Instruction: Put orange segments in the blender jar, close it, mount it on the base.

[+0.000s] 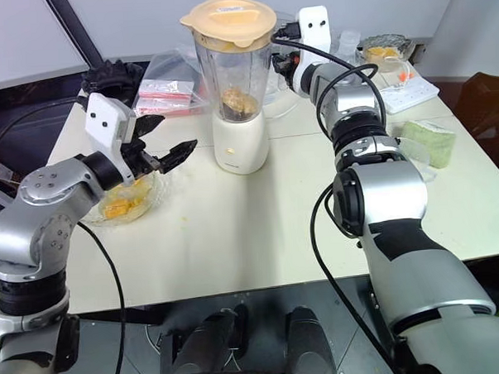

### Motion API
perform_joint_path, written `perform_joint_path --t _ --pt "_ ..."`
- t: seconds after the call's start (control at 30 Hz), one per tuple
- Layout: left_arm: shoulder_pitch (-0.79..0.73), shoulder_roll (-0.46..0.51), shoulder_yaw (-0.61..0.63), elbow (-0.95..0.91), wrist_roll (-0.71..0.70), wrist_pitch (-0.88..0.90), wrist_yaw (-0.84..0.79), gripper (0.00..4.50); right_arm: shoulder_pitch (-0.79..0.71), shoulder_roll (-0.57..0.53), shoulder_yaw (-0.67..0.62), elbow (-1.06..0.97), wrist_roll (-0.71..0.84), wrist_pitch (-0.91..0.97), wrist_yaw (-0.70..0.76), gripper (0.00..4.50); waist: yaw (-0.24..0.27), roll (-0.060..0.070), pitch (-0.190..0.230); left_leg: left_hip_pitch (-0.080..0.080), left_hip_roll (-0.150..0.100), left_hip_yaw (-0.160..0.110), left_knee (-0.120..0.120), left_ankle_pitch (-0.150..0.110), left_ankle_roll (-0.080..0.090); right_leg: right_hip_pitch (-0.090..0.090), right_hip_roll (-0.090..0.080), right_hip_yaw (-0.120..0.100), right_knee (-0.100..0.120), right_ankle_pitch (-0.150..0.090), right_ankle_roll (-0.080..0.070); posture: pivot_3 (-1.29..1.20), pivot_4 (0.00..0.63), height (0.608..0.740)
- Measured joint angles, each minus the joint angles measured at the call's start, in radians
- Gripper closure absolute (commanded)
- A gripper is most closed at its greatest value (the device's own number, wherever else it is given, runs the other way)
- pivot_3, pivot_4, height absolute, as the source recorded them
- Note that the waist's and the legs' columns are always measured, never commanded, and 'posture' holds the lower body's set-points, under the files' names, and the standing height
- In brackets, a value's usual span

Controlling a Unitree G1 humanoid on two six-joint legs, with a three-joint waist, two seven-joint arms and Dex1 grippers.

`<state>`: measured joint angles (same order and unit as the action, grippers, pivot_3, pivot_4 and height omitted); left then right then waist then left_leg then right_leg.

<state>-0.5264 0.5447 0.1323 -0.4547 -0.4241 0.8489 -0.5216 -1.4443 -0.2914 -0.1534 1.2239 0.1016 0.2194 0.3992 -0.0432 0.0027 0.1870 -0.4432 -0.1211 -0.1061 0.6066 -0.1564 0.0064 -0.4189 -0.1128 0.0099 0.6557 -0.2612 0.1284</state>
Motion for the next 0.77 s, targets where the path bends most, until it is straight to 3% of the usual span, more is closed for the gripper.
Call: perform_joint_path --t 0.17,0.33,0.4,0.53,0.63,0.77 --pt "-0.016 -0.009 -0.006 0.034 0.003 -0.006 0.023 0.08 0.075 0.028 0.016 -0.009 -0.011 0.007 -0.012 0.64 -0.001 -0.001 -0.001 0.0 0.0 0.0 0.0 0.0 0.0 0.0 0.0 0.0 0.0 0.0 0.0 0.0 0.15 0.74" --pt "-0.011 -0.043 -0.037 0.07 0.008 -0.053 0.028 0.08 0.15 0.029 0.038 -0.046 -0.041 -0.019 -0.038 0.64 0.0 -0.001 -0.001 -0.001 0.0 0.0 0.0 0.0 0.0 -0.001 0.0 0.001 0.0 0.0 0.0 0.0 0.15 0.74" --pt "-0.009 -0.049 -0.051 0.077 0.013 -0.071 0.028 0.08 0.198 0.023 0.052 -0.15 -0.043 -0.011 -0.029 0.64 0.0 -0.001 -0.001 0.0 0.0 0.0 0.0 0.0 0.0 -0.001 0.0 0.001 0.0 0.0 0.0 0.0 0.15 0.74" --pt "0.013 -0.069 -0.072 0.095 0.016 -0.093 0.027 0.08 0.411 0.006 0.079 -0.514 -0.038 0.084 0.01 0.64 0.002 -0.001 -0.001 0.0 0.0 0.0 0.0 0.0 0.0 -0.001 0.0 0.001 0.001 0.0 0.0 0.0 0.15 0.74" --pt "0.089 -0.075 -0.084 0.089 0.016 -0.104 0.019 0.08 0.755 -0.043 0.116 -1.033 0.009 0.241 0.069 0.64 0.018 -0.001 -0.002 -0.001 0.0 -0.001 -0.001 -0.001 0.001 -0.002 0.0 0.002 0.0 0.0 0.0 0.0 0.15 0.74" --pt "0.164 -0.074 -0.088 0.1 0.019 -0.121 0.001 0.08 1.001 -0.044 0.068 -1.39 0.113 0.416 0.064 0.64 0.023 -0.001 -0.001 -0.001 0.0 0.001 0.0 -0.001 0.0 -0.003 0.0 0.005 0.001 0.0 -0.001 0.0 0.15 0.74"
